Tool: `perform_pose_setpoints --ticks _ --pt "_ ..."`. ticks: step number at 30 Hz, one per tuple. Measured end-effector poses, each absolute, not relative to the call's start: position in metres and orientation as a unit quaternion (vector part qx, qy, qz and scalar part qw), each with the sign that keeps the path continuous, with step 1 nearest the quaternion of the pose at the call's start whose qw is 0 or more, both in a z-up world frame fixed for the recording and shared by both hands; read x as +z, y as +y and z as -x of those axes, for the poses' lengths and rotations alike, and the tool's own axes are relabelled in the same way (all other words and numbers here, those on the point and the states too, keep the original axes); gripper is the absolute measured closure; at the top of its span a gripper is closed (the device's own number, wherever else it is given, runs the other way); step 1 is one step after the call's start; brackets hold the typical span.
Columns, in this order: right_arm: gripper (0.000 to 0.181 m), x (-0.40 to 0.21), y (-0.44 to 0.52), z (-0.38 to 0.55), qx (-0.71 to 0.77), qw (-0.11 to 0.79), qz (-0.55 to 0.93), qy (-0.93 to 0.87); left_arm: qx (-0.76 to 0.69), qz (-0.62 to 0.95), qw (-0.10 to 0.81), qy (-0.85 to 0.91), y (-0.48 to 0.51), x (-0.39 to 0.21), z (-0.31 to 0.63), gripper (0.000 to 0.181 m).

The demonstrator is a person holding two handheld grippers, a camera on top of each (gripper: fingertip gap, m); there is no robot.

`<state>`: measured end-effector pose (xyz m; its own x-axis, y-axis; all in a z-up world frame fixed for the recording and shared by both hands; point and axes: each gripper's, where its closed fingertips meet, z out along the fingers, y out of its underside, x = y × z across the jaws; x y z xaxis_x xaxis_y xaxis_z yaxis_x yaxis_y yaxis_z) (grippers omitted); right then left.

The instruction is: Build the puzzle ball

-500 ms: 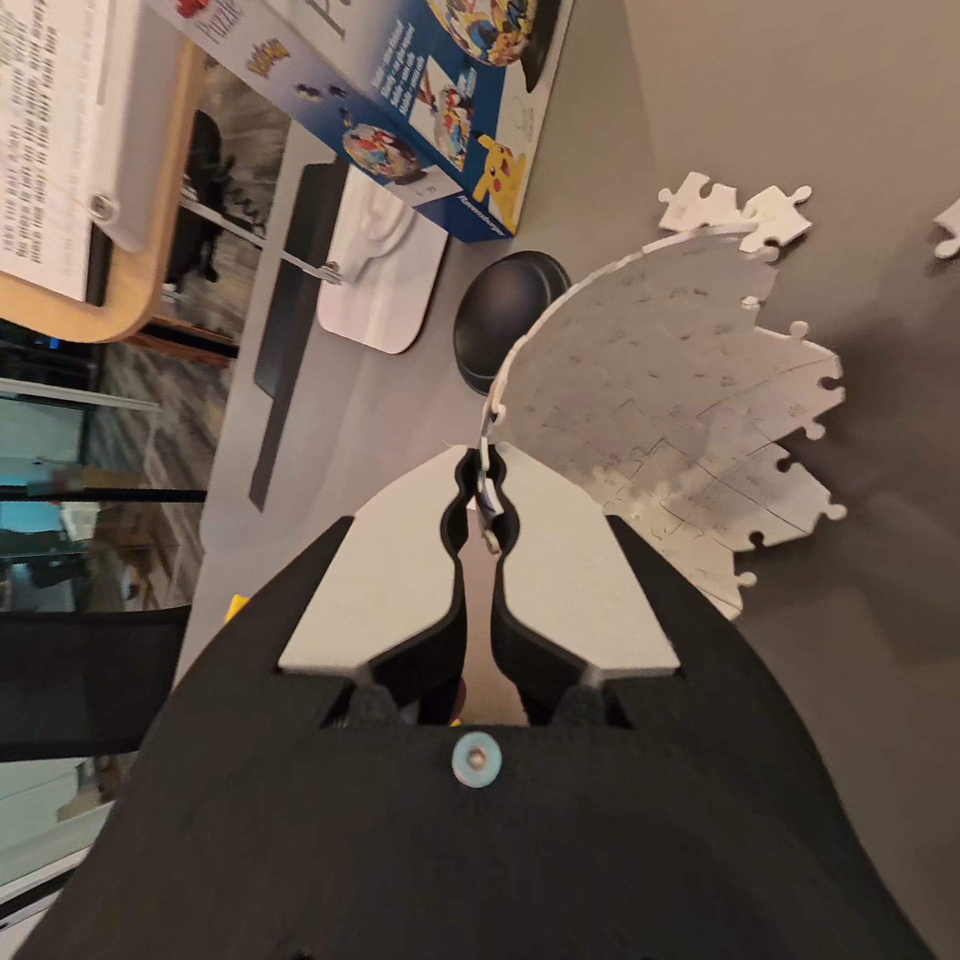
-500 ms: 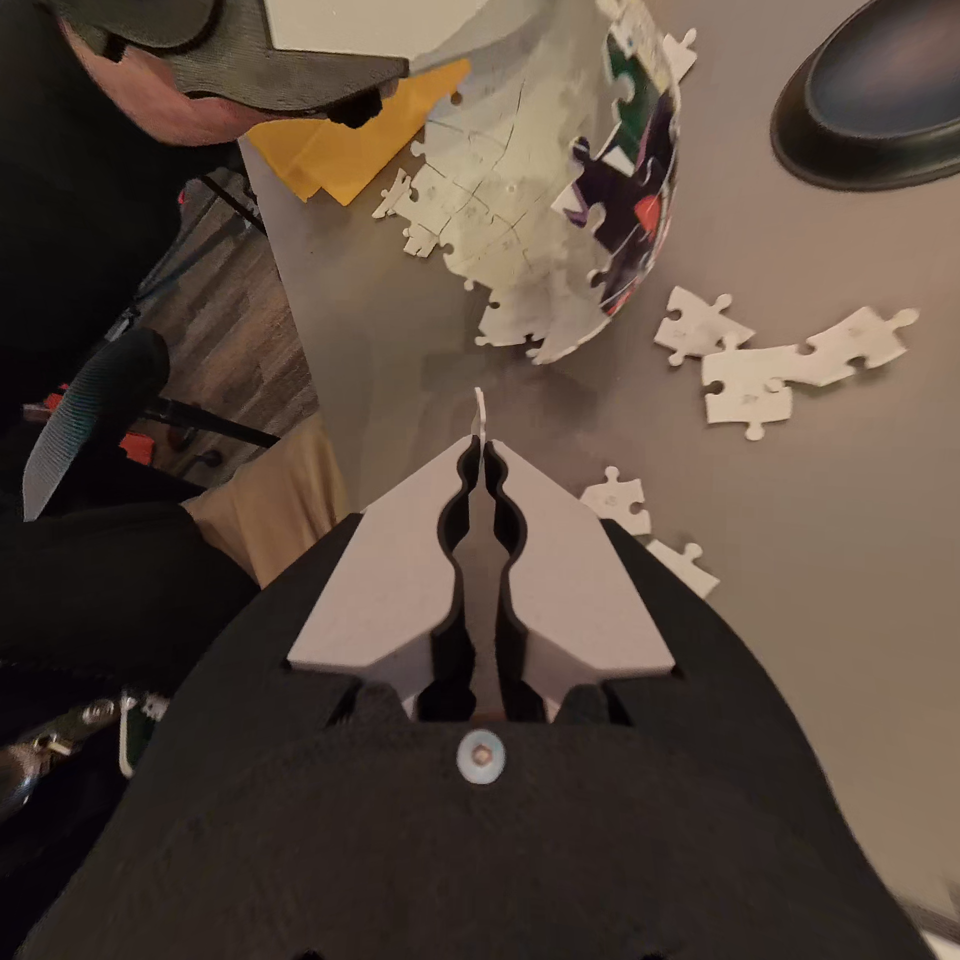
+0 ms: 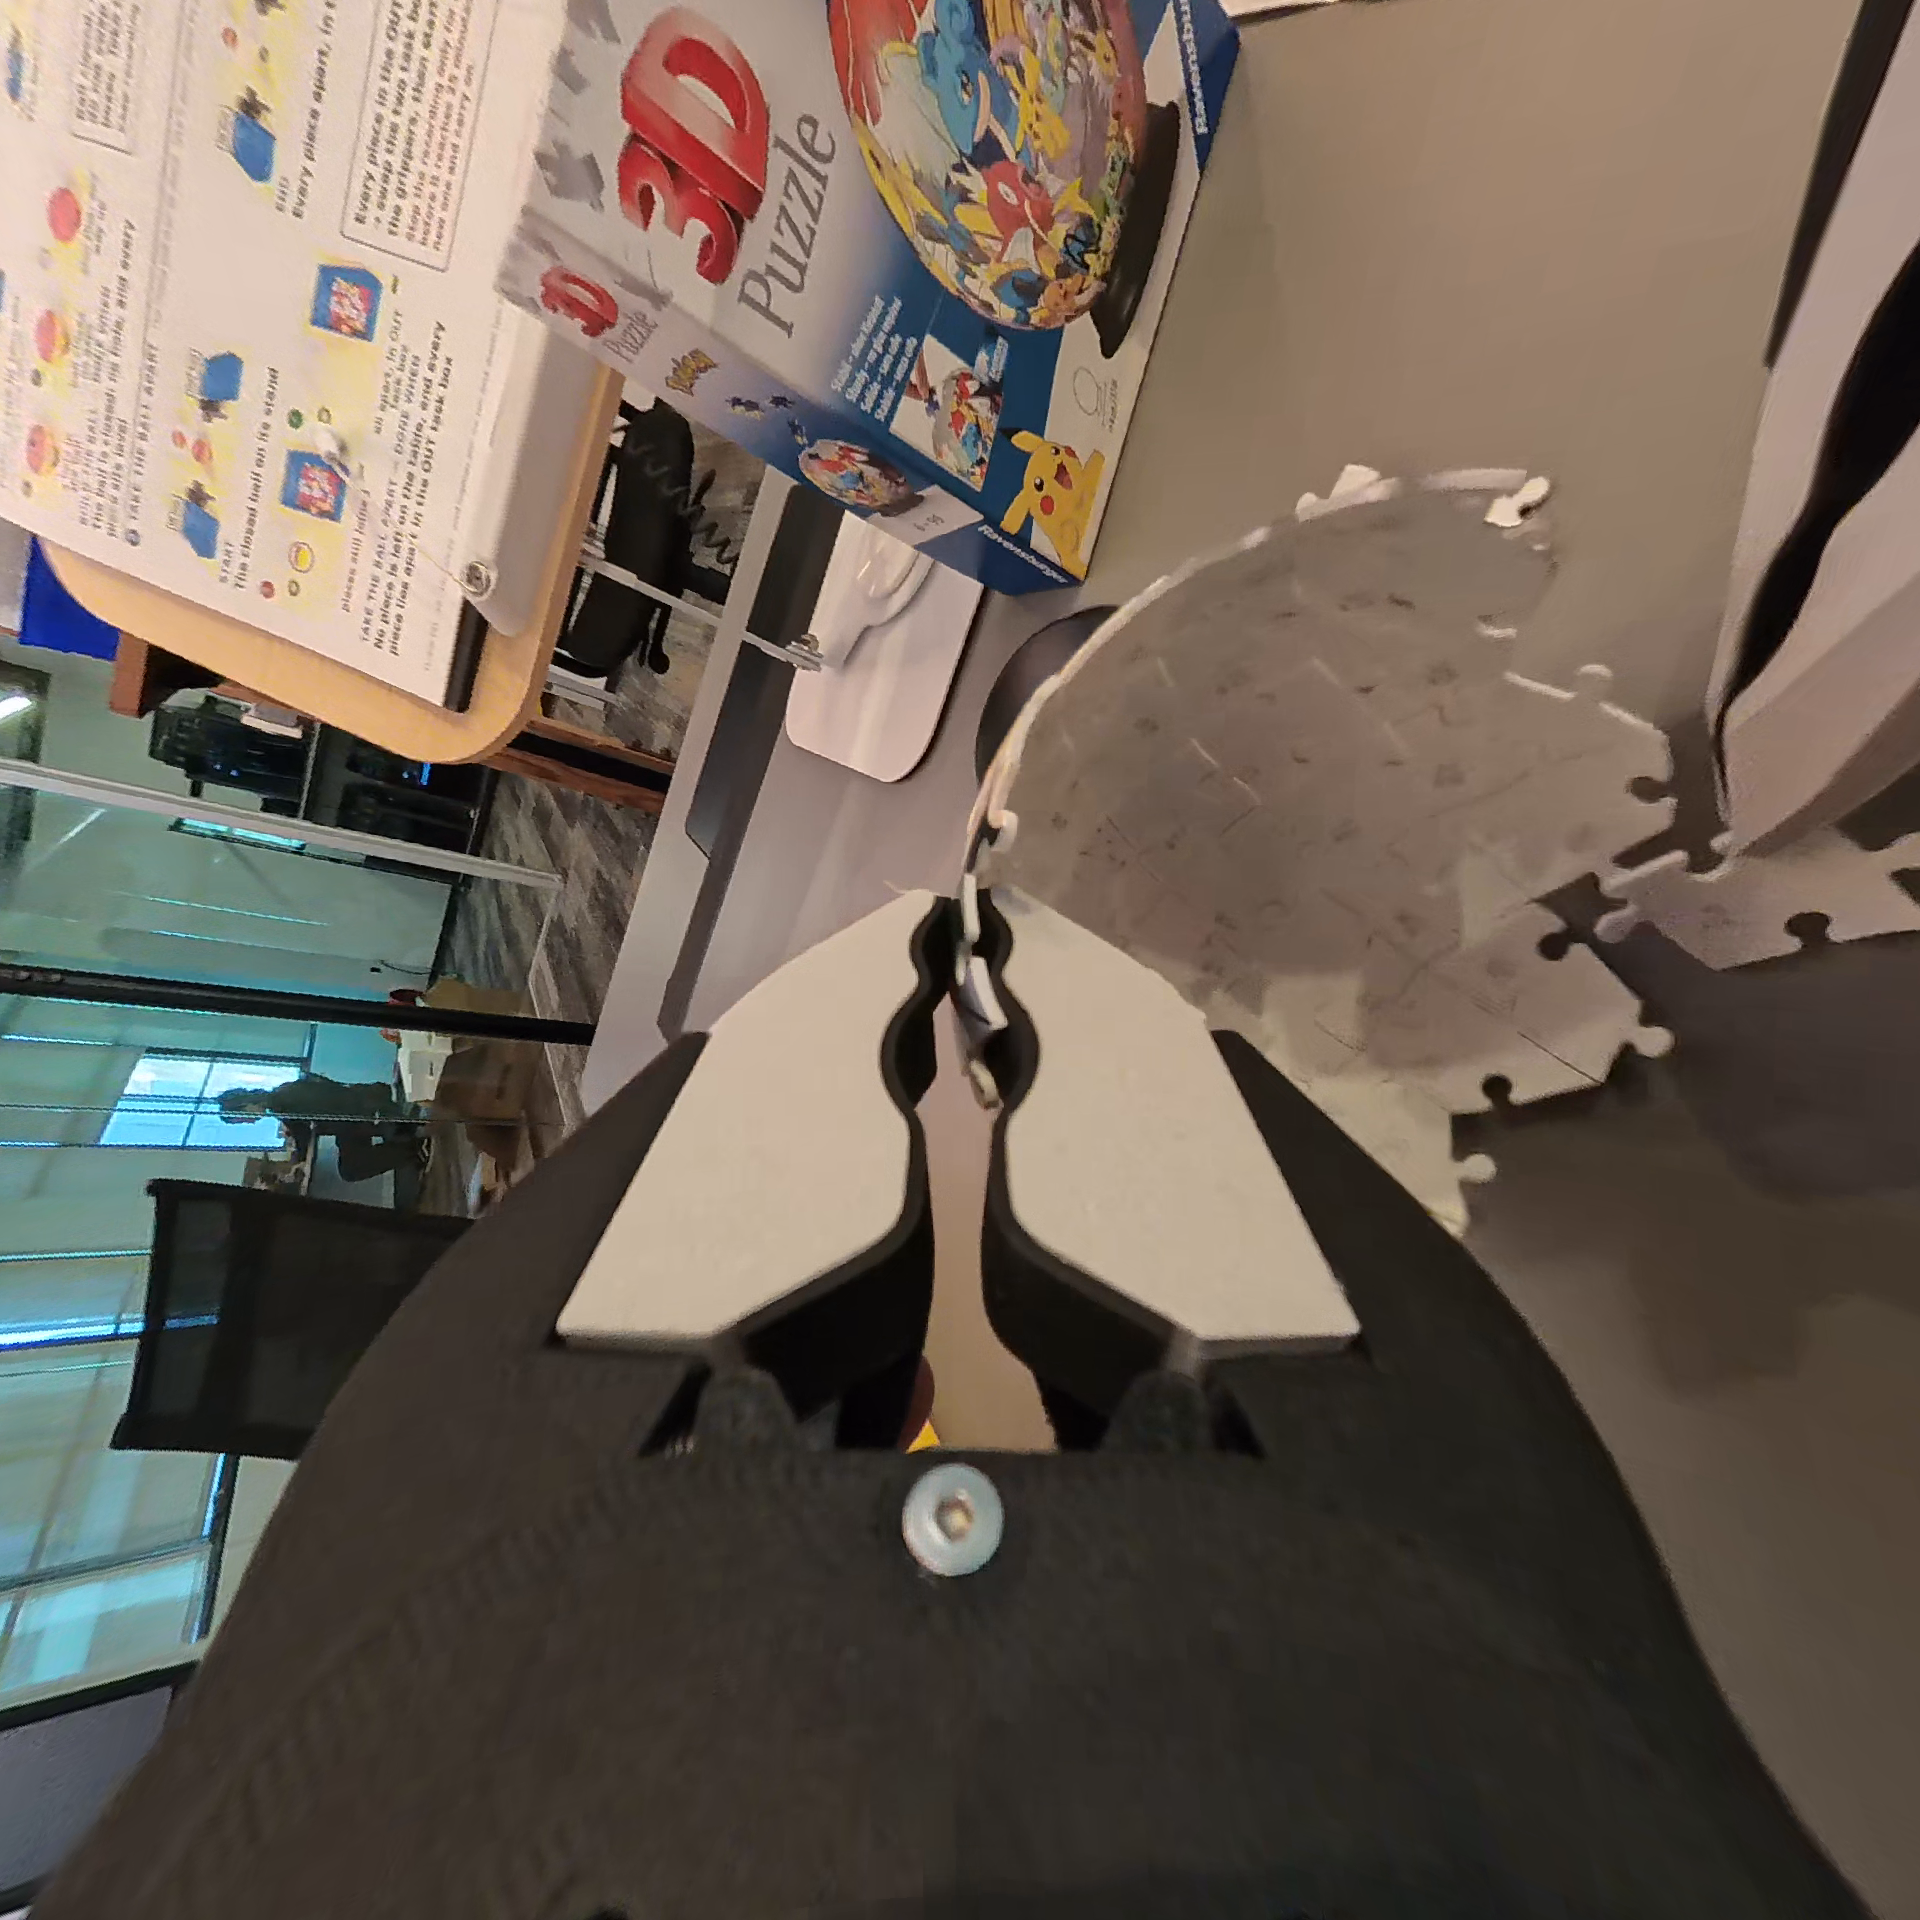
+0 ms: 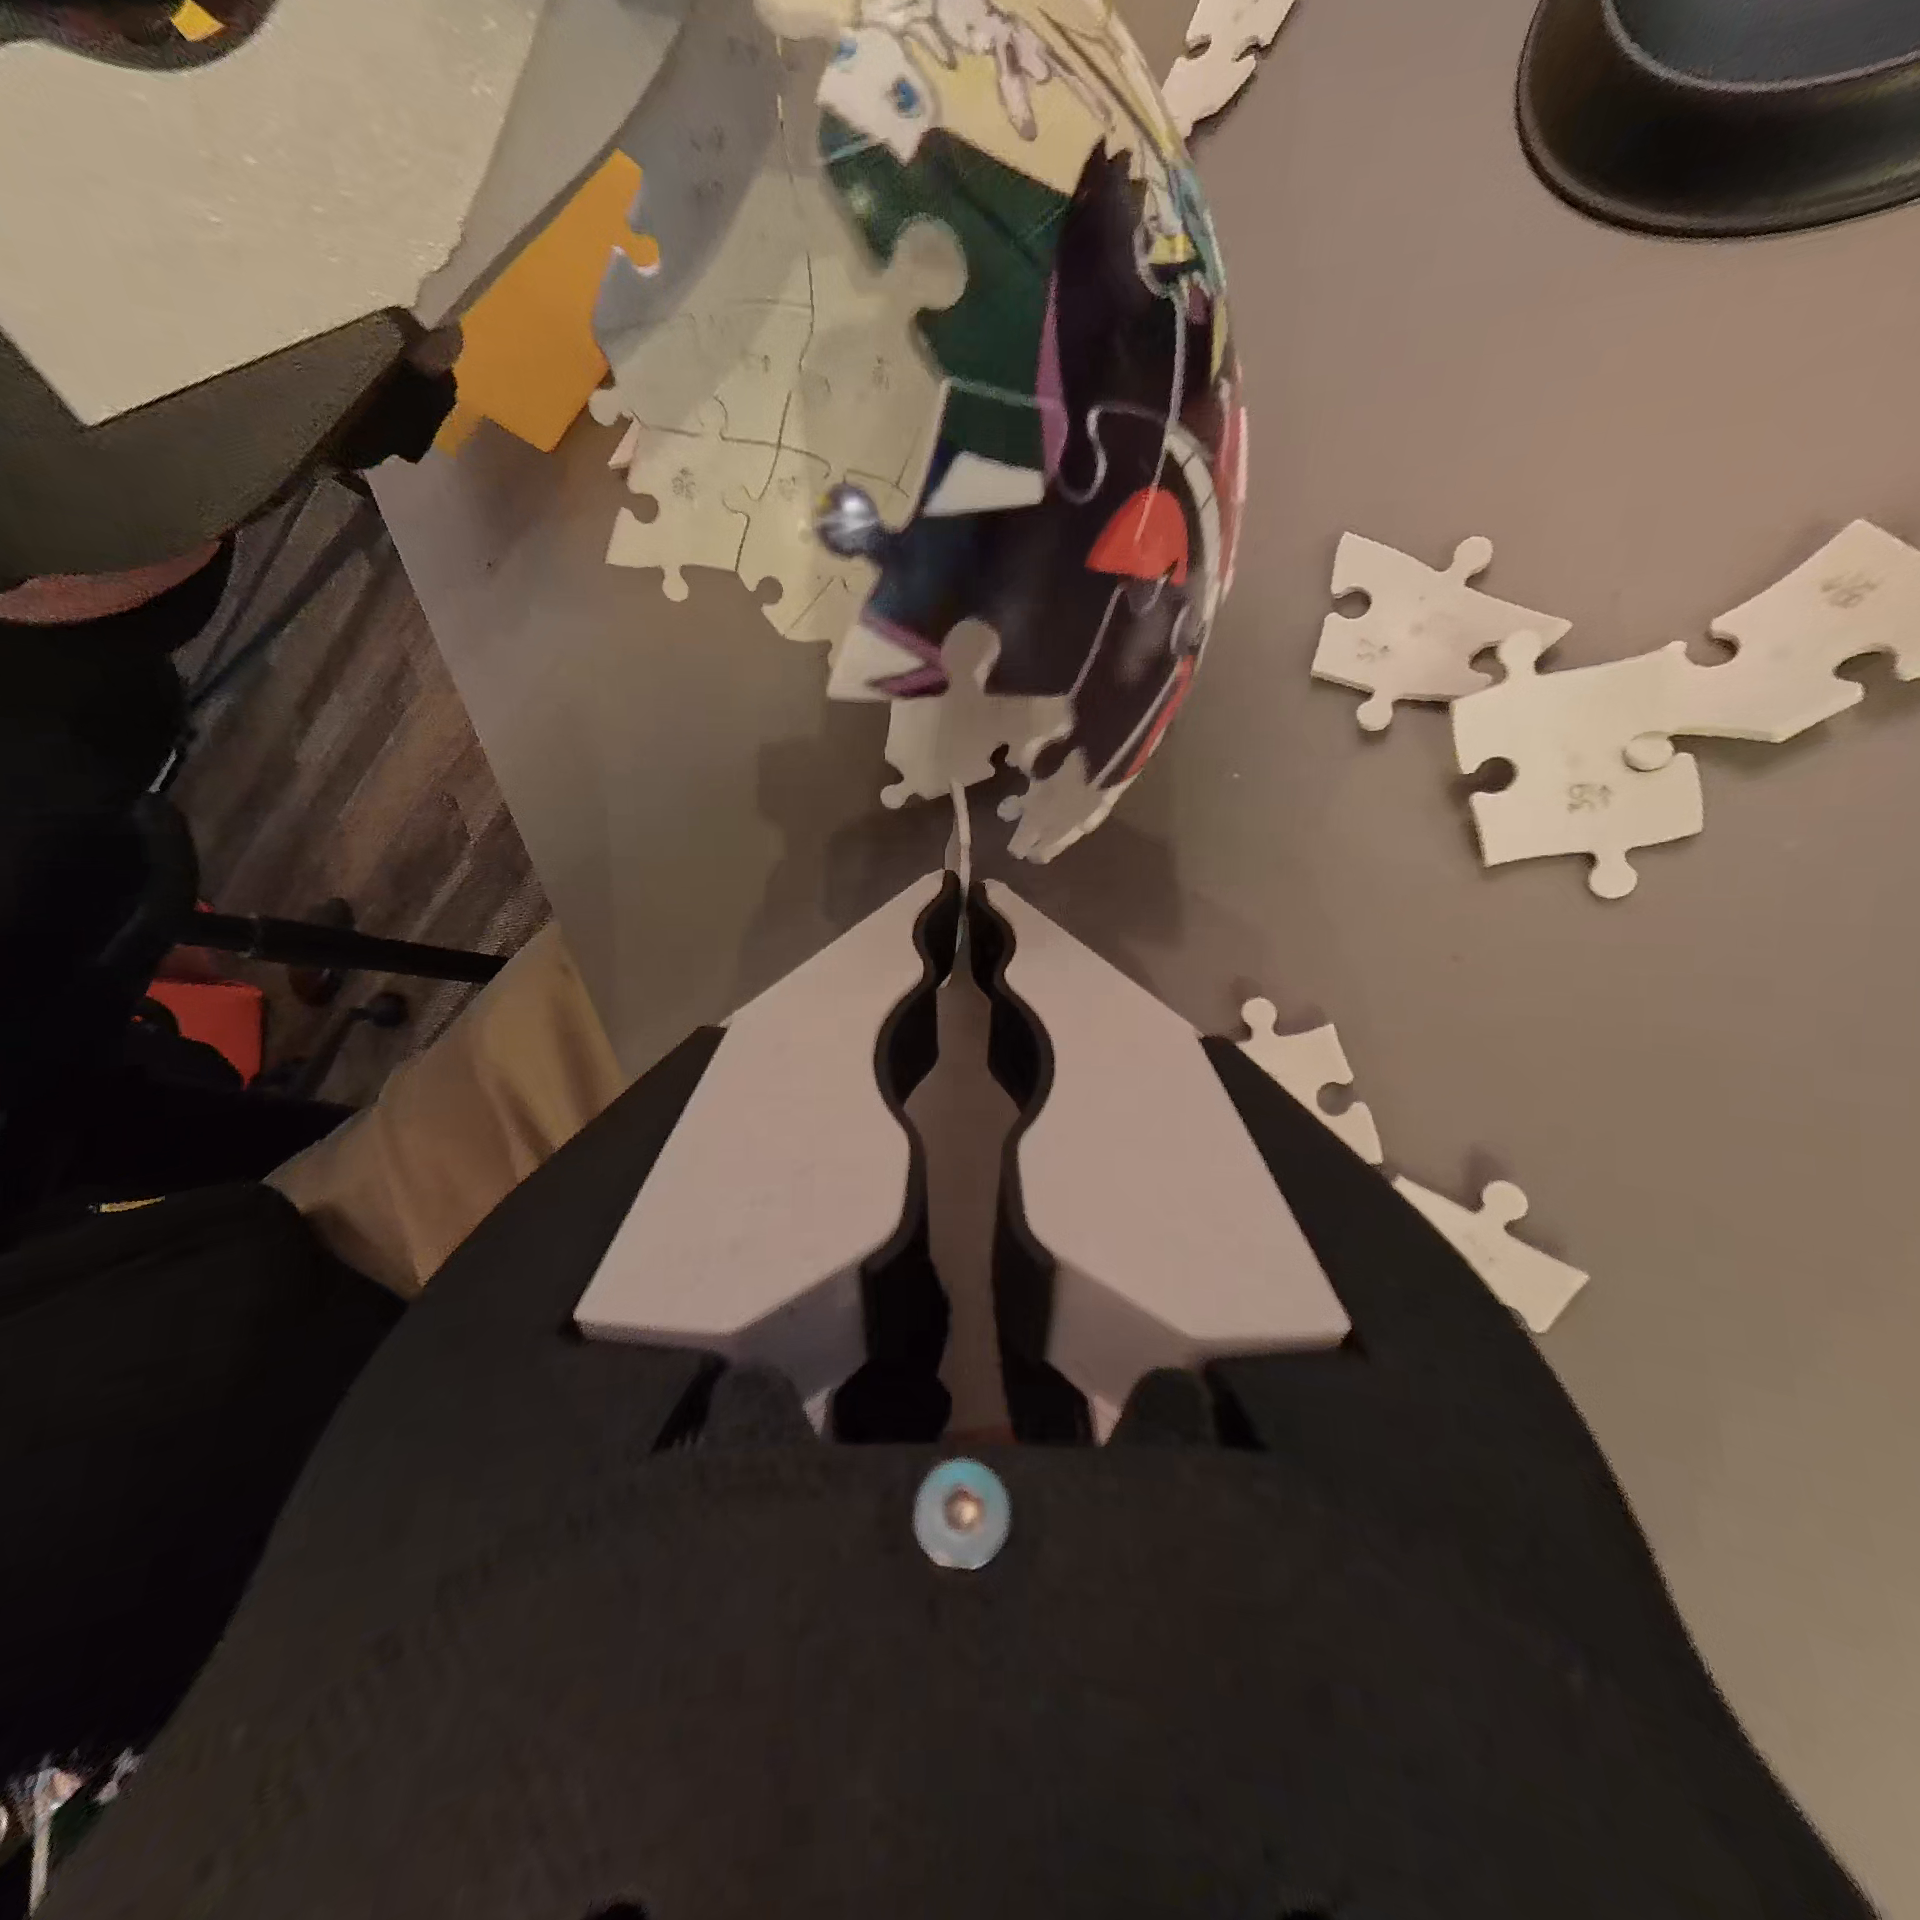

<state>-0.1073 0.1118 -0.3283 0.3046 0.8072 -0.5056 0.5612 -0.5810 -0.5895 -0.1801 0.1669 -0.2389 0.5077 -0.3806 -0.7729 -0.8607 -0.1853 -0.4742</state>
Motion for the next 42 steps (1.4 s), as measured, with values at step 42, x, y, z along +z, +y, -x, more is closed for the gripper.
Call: perform_pose_setpoints --ticks 42 --pt "0.150 -0.350 0.097 0.114 0.198 0.311 0.761 -0.534 0.289 0.707 0.506 0.401 0.153 -0.236 0.196 0.178"
